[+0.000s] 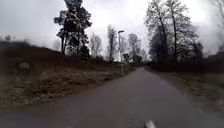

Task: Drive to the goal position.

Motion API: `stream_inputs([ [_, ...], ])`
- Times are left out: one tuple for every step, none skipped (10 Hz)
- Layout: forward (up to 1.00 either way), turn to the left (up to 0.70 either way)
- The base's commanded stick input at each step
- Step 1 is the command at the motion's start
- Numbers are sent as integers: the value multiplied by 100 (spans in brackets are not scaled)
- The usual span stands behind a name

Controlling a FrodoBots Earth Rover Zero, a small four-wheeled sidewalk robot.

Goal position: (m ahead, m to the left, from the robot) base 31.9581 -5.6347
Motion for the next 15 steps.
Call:
stream_inputs([
  [0,0],
  [0,0],
  [0,0],
  [0,0],
  [0,0],
  [0,0],
  [0,0],
  [0,0],
  [1,0],
  [4,0],
  [18,0],
  [18,0],
  [18,0],
  [18,-10],
  [22,-32],
])
